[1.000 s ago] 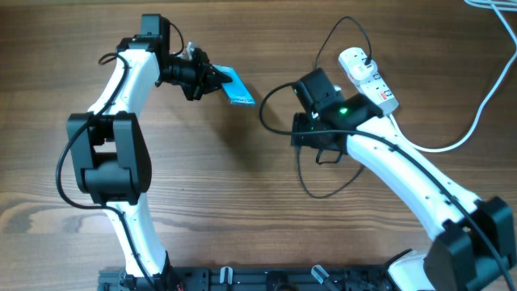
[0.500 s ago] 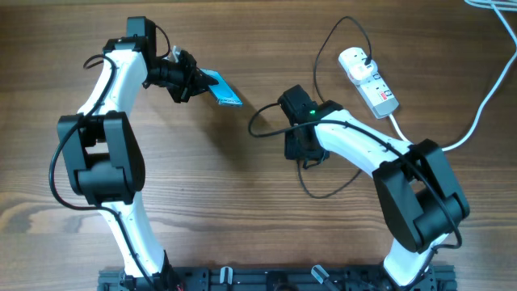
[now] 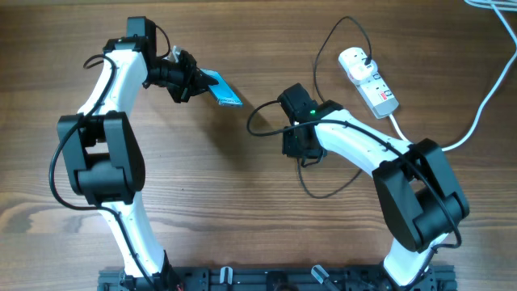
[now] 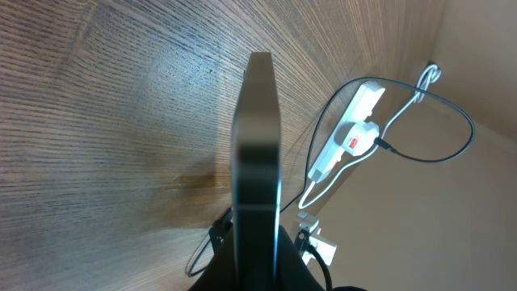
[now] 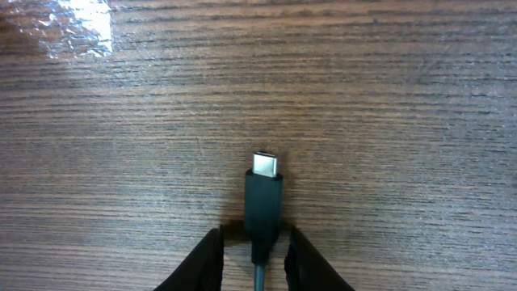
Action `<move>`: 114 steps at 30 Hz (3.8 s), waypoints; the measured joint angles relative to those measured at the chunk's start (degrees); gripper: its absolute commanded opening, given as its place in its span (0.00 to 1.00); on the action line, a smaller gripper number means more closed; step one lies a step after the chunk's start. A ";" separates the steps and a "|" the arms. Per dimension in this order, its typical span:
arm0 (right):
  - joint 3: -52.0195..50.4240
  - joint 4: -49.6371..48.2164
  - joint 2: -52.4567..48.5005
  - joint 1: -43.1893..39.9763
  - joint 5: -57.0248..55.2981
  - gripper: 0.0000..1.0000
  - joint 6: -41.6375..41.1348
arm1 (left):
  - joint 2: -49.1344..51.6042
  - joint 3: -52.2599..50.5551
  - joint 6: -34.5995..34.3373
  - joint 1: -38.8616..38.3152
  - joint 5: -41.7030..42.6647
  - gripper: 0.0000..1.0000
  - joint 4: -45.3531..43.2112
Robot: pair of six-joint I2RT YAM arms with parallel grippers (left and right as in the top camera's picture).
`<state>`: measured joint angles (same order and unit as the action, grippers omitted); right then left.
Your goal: Plug charger to phone and switch on socket
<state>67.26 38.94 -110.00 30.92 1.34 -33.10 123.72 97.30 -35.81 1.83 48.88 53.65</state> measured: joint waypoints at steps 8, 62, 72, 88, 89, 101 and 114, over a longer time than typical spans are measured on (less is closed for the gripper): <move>0.00 -0.07 -0.04 0.00 0.11 0.14 0.00 | 0.00 0.00 0.00 0.00 0.00 0.04 0.00; 3.41 -5.20 21.97 0.00 31.01 0.04 -0.55 | 0.00 -0.02 22.01 -8.20 38.25 0.04 -13.00; 3.41 -5.64 21.97 0.00 30.51 0.04 -2.29 | 0.00 -0.02 21.99 -8.20 38.25 0.04 -13.00; 3.41 -5.79 21.97 -0.76 29.94 0.04 -2.89 | 0.00 -0.02 21.97 -8.20 38.25 0.04 -13.03; 3.41 -5.81 21.97 -0.76 29.94 0.04 -2.89 | 0.00 -0.02 21.94 -8.20 38.25 0.04 -13.03; 3.41 -6.36 21.97 -0.76 30.82 0.05 -2.93 | 0.00 -0.02 21.79 -8.20 38.25 0.04 -13.03; 3.41 -5.62 21.31 -1.49 31.26 0.04 -2.91 | 0.00 -0.02 21.79 -8.17 38.25 0.04 -13.03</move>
<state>70.67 33.32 -88.68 29.43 32.60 -36.01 123.72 97.27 -14.02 -6.35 87.13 40.62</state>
